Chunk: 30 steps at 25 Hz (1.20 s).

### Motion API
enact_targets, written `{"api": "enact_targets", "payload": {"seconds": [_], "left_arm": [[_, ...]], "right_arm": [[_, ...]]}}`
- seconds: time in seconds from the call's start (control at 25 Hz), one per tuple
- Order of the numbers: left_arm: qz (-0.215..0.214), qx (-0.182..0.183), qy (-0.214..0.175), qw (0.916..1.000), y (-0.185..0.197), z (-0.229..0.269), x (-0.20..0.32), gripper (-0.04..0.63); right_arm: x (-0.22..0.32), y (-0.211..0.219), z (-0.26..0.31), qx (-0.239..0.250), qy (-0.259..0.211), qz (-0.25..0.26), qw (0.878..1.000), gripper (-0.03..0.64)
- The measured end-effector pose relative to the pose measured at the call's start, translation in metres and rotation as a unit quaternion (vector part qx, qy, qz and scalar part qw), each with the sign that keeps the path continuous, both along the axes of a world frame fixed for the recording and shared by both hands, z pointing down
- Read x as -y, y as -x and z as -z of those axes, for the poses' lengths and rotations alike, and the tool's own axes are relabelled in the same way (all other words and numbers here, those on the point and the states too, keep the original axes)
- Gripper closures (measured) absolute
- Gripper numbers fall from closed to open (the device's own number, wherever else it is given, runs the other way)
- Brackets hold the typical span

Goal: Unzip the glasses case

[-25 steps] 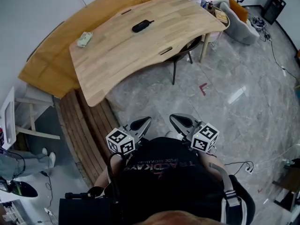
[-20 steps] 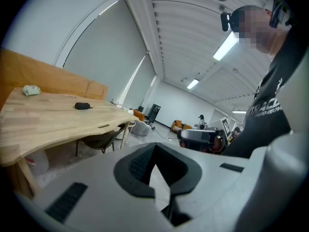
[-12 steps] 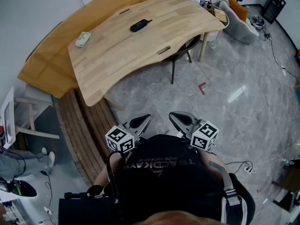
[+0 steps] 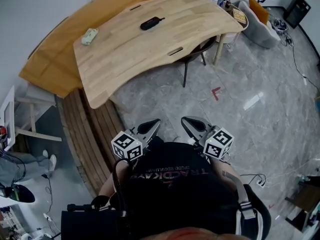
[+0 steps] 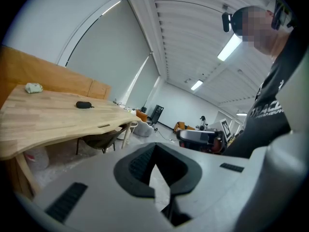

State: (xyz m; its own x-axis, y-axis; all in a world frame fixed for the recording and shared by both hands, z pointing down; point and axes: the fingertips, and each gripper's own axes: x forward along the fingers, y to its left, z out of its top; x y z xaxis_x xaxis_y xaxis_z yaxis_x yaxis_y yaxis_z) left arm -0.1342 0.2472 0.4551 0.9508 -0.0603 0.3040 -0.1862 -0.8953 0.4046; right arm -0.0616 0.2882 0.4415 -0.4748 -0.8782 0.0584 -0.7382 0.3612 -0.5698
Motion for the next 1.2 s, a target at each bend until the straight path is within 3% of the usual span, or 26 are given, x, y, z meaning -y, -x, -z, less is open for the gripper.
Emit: {"api": "enact_targets", "payload": {"seconds": [0.24, 0.52, 0.84, 1.2], "left_arm": [[0.001, 0.007, 0.01, 0.9999, 0.0, -0.003, 0.01, 0.594], [-0.04, 0.002, 0.024, 0.9989, -0.037, -0.013, 0.04, 0.594], [-0.063, -0.011, 0.026, 0.9976, -0.08, -0.006, 0.11, 0.594], [-0.066, -0.009, 0.035, 0.9972, -0.092, -0.011, 0.189, 0.594]], "right_arm": [[0.007, -0.001, 0.0, -0.006, 0.006, -0.005, 1.0, 0.606], [0.028, -0.033, -0.011, -0.014, 0.031, -0.049, 0.998, 0.606], [0.089, -0.074, 0.004, -0.061, 0.033, -0.084, 0.994, 0.606], [0.176, -0.094, -0.001, -0.052, 0.042, -0.09, 0.994, 0.606]]}}
